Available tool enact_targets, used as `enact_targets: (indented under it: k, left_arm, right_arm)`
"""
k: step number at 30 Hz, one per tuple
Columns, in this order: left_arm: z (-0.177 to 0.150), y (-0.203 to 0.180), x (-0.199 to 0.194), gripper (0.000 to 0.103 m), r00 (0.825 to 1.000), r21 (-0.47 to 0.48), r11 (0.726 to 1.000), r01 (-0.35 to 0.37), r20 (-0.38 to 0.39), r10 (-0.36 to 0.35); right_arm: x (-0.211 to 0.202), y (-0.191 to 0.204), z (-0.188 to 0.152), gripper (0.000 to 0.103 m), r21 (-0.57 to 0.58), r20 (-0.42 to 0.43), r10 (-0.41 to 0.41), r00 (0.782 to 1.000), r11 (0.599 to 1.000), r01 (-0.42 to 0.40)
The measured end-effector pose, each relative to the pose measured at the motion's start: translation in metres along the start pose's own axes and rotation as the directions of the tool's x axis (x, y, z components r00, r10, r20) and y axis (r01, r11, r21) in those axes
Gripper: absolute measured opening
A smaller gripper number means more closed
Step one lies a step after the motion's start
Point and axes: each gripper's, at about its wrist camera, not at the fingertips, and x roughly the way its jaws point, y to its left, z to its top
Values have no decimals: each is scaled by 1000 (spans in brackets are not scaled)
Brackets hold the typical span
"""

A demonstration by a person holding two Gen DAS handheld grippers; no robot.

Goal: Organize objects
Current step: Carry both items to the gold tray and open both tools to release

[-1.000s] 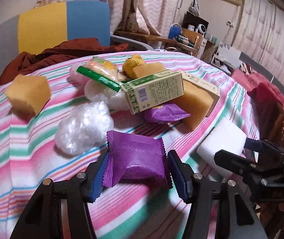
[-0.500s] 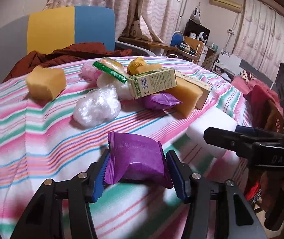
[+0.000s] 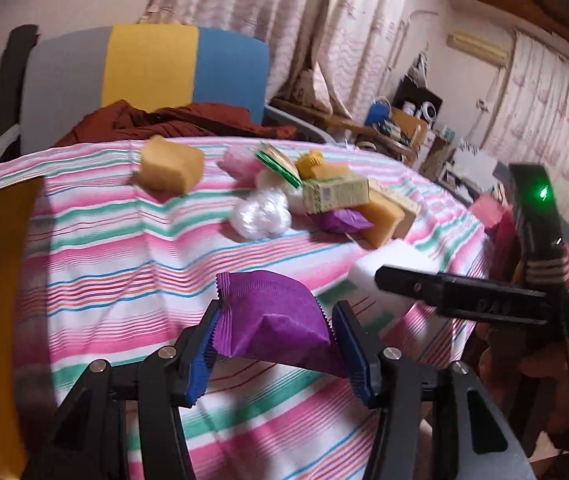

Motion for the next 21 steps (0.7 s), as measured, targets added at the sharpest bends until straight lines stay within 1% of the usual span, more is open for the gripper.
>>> enact_targets:
  k: [3, 9, 13, 15, 16, 19, 20, 21]
  left_arm:
    - [2, 12, -23, 56, 999, -37, 999, -8, 41, 9]
    - [9, 46, -62, 56, 993, -135, 990, -44, 103, 59]
    - [12, 72, -87, 56, 983, -182, 979, -96, 134, 122]
    - [13, 88, -100, 56, 974, -198, 970, -145, 143, 174]
    - [13, 93, -103, 56, 971, -205, 966, -159, 143, 190]
    - [11, 121, -114, 56, 961, -252, 946, -203, 135, 242]
    - [11, 134, -119, 56, 955, -277, 935, -222, 133, 266]
    - [11, 142, -121, 56, 953, -287, 930, -230, 128, 276]
  right_arm:
    - [-3, 20, 0, 96, -47, 2, 20, 1000, 999, -20]
    - [-7, 70, -1, 97, -120, 3, 103, 995, 987, -102]
    - [-8, 107, -1, 97, -171, 4, 164, 986, 972, -161]
    - [-8, 124, 0, 97, -199, 6, 190, 982, 962, -185]
    - [-8, 137, 1, 97, -220, 4, 212, 977, 954, -206]
    - [-4, 171, 3, 97, -263, -11, 261, 965, 931, -254]
    - [-2, 180, 3, 97, -276, -17, 271, 963, 924, -265]
    - [0, 189, 4, 97, -289, -23, 280, 960, 917, -274]
